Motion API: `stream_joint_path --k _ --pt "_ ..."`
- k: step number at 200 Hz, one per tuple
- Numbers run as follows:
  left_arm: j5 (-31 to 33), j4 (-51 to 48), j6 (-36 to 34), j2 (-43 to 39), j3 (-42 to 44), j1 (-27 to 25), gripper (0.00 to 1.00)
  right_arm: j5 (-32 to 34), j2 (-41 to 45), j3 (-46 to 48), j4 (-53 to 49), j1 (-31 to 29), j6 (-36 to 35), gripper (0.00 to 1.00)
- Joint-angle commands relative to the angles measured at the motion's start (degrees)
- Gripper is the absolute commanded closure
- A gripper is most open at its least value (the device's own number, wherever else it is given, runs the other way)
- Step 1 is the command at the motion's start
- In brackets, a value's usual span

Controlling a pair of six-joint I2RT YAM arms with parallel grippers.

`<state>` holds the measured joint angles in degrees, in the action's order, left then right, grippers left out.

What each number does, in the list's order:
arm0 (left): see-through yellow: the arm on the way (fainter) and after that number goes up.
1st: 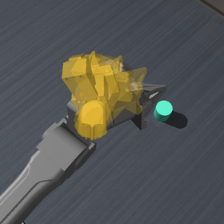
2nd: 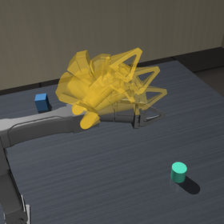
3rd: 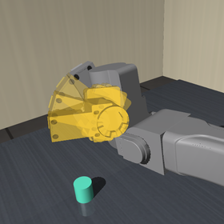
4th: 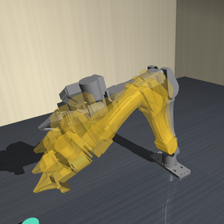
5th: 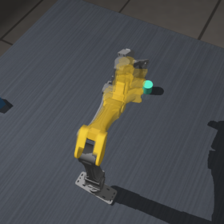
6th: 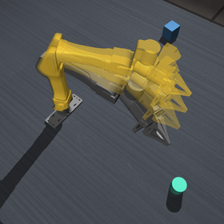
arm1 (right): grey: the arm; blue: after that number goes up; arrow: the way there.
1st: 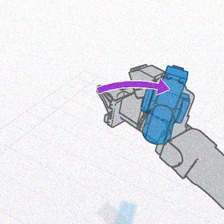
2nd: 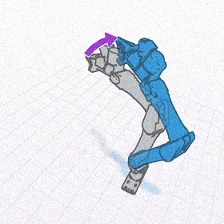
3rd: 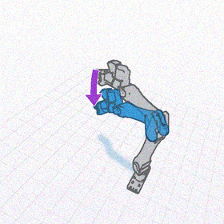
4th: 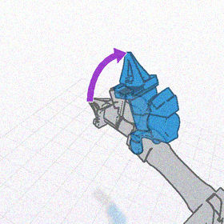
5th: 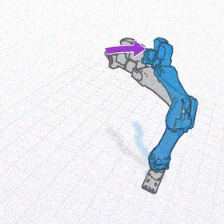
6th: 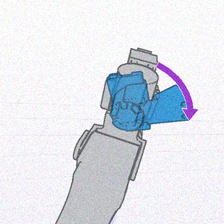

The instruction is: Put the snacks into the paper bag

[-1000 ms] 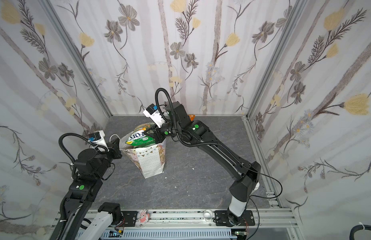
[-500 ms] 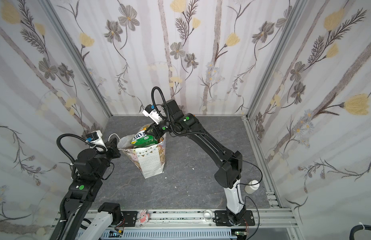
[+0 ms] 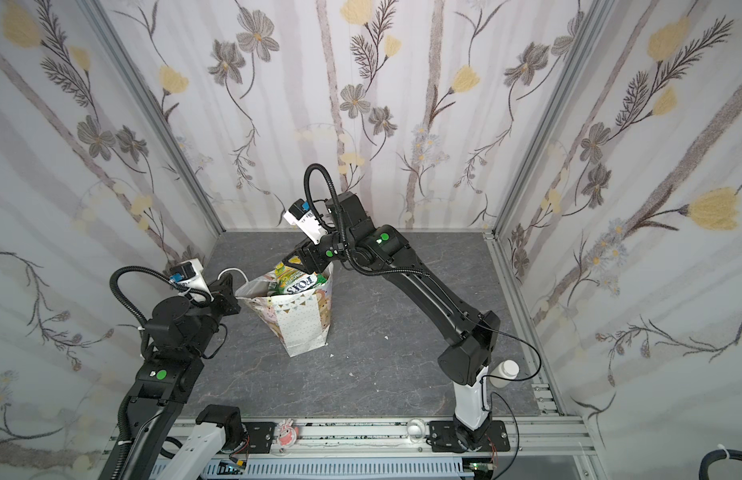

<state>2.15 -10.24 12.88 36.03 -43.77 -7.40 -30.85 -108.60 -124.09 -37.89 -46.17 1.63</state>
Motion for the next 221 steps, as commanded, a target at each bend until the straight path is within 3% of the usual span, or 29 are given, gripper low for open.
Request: stream_joint_path --k 1,45,55,97,128,221 --pt "-0.67 2.31 -1.58 0.81 -1.76 0.04 0.94 6.08 0.69 -0.32 0.49 -0.06 -1.04 0.44" --pt "-0.83 2.42 -2.13 1.32 -2.2 0.04 0.94 21.17 -2.28 -4.46 -4.75 -0.41 -0.87 0.41" --pt "-0.83 2.51 -2.07 1.23 -1.84 0.06 0.94 24.93 -3.79 -6.99 -7.66 -3.15 -0.15 0.41" --pt "-1.41 3.13 -1.63 0.75 -0.41 0.1 0.94 28.08 -5.18 -7.89 -12.91 -8.09 4.96 0.43" --pt "-2.24 3.22 -1.57 1.21 -0.05 0.03 0.94 36.39 -6.09 -7.9 -15.34 -8.25 7.15 0.41" --pt "-2.09 2.95 -1.99 1.06 -0.06 0.06 0.94 38.46 -10.0 -7.86 -17.97 -6.67 8.04 0.41"
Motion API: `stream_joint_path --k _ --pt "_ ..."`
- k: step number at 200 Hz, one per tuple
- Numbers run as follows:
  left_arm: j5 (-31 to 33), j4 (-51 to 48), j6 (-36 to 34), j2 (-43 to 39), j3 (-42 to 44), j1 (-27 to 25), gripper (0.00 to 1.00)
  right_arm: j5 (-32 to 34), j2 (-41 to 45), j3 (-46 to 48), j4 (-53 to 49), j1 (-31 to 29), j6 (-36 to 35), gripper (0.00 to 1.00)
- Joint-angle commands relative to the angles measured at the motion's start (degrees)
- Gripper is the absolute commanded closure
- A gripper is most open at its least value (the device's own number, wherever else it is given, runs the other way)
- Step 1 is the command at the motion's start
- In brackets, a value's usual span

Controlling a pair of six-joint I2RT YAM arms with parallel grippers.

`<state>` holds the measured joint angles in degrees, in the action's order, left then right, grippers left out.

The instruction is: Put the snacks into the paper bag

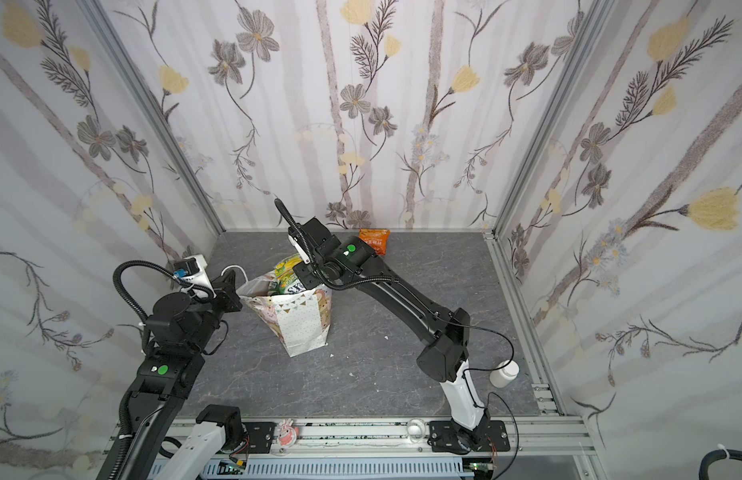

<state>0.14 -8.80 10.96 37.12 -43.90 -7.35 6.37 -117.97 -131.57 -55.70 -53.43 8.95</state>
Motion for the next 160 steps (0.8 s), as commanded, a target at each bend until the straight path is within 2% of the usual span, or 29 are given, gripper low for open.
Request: stream_joint_path --k 1,22,35,61,85,114,160 --pt "-0.11 1.5 -0.06 -0.03 0.1 0.08 0.94 1.08 -0.65 -0.37 -0.13 0.59 0.76 0.41" --pt "-0.08 1.41 -0.05 -0.14 0.1 0.16 0.94 -2.31 -1.85 -0.37 1.08 1.02 0.41 0.42" --pt "-0.14 1.33 -0.06 -0.3 0.13 0.14 0.94 -4.74 -2.49 -0.43 1.84 1.34 0.37 0.46" --pt "-0.19 1.38 0.04 -0.5 0.18 0.1 0.94 -8.09 -2.55 -0.43 4.37 1.66 0.37 0.68" --pt "-0.53 1.41 0.03 -0.3 0.18 0.15 0.94 -9.95 -0.96 -0.36 6.95 1.7 0.28 1.0" --pt "-0.75 1.76 -0.06 0.27 -0.21 0.09 0.94 -9.26 2.83 -0.39 8.68 1.28 -2.83 1.0" --pt "-0.68 2.0 0.2 2.33 -3.81 0.14 0.94 -3.83 8.4 0.64 8.58 -2.86 -18.71 1.0"
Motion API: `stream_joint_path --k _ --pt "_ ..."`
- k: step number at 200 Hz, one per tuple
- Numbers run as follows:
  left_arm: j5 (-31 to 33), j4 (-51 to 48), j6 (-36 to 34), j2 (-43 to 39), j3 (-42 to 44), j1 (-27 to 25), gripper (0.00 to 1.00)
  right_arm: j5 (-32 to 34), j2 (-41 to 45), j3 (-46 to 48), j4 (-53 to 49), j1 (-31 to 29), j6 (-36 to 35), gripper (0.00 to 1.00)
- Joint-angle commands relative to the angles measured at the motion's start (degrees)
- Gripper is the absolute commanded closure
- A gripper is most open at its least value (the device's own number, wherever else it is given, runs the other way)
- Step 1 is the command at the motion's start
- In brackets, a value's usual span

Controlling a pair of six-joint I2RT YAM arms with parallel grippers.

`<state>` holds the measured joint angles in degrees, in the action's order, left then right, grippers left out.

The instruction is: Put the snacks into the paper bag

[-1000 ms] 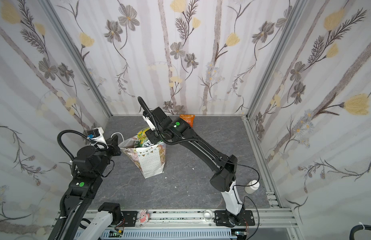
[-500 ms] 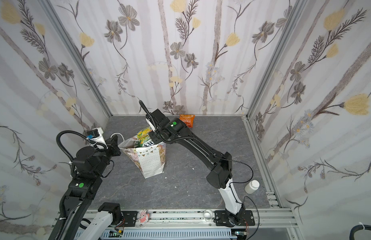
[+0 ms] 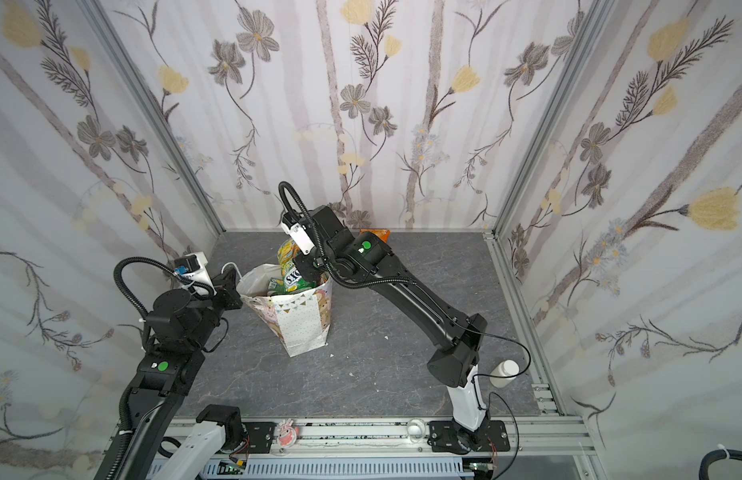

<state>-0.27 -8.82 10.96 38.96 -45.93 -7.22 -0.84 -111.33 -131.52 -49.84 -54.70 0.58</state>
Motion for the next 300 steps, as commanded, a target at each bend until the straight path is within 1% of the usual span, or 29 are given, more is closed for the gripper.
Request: stream_joint_path --k 1,14,43,55,72,83,109,131,144,155,170,191,207,238,271,300 --pt "-0.26 2.04 0.2 0.5 -1.87 0.01 0.94 3.43 1.79 0.67 2.77 -1.71 -10.73 1.0" --pt "-0.28 2.61 0.03 0.68 -2.11 0.03 0.94 5.31 2.08 1.75 3.24 -2.77 -14.59 1.0" --pt "-0.02 2.62 0.11 0.59 -1.4 0.01 0.94 8.66 1.2 1.91 2.58 -3.47 -19.31 1.0" --pt "0.15 2.61 0.03 0.34 -0.77 -0.02 0.94 11.18 1.2 1.9 2.27 -3.57 -21.7 1.0" --pt "0.14 3.07 0.05 -0.01 -0.06 0.02 0.94 16.56 1.12 2.15 3.6 -3.49 -23.4 1.0" --pt "0.02 3.3 0.18 -0.08 0.39 -0.02 0.94 18.32 1.11 2.15 5.82 -3.35 -24.35 1.0" --pt "-0.16 3.26 0.3 -0.11 0.63 0.03 0.94 19.7 1.03 2.69 12.39 -3.57 -27.57 1.0" --pt "0.22 2.95 -0.1 -0.62 1.06 0.04 0.94 21.23 1.69 6.66 19.2 -3.63 -32.3 1.0" --pt "0.49 2.84 -0.29 -0.83 1.19 0.04 0.94 20.58 2.9 10.67 22.95 -3.61 -35.14 1.0" --pt "0.66 2.8 -0.45 -0.9 1.17 0.12 0.94 18.77 4.72 15.82 25.63 -3.75 -37.94 1.0" --pt "0.64 2.91 -0.57 -0.85 1.26 0.1 0.94 16.42 8.65 24.12 31.99 -3.75 -40.25 1.0" --pt "0.65 2.77 -0.75 -0.3 1.04 0.1 0.94 11.28 14.06 32.22 38.14 -3.19 -40.4 1.0" --pt "0.39 2.65 -0.67 0.06 0.82 0.19 0.94 7.39 17.14 36.18 40.65 -2.79 -41.02 1.0" --pt "0.66 2.71 -0.55 -0.01 0.84 0.36 0.94 6.46 19.55 38.55 42.75 -2.22 -40.91 1.0" --pt "0.63 2.71 -0.5 -0.09 0.94 0.39 0.94 1.64 19.52 38.98 40.7 -1.23 -43.45 1.0" --pt "0.58 2.75 -0.49 -0.24 0.98 0.54 0.94 0.72 17.32 38.68 39.98 -0.78 -45.15 1.0"
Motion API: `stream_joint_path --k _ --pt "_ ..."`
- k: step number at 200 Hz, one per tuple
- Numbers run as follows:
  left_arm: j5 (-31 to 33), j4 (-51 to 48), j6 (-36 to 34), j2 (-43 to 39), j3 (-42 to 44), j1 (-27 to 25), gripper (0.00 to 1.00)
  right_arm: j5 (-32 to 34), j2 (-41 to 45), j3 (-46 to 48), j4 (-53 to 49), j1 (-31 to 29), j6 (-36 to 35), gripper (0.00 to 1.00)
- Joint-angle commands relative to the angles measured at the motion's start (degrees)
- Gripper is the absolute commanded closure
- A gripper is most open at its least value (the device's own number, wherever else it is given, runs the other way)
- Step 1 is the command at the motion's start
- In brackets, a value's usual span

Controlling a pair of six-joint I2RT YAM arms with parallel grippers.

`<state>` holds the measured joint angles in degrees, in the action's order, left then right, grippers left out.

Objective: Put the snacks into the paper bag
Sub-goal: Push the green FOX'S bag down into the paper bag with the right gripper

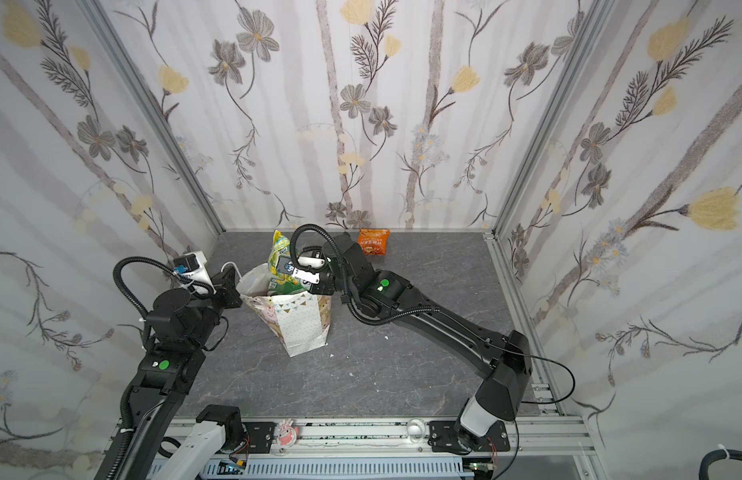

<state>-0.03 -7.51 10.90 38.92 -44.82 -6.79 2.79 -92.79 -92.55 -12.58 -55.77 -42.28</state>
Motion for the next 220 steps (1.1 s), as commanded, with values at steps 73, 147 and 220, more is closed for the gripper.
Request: stream_joint_path --k 73,147,220 --pt "0.23 1.26 -0.46 -0.68 0.06 0.33 0.94 -16.15 -6.04 -7.33 -7.19 2.66 -1.98 1.0" --pt "-0.58 1.44 -0.16 -1.04 0.34 0.27 0.94 -9.94 -11.77 -13.96 -8.24 2.46 3.03 0.48" --pt "-0.49 1.43 0.0 -1.24 0.5 0.23 0.93 -10.82 -17.53 -34.84 -23.36 2.29 24.96 0.59"
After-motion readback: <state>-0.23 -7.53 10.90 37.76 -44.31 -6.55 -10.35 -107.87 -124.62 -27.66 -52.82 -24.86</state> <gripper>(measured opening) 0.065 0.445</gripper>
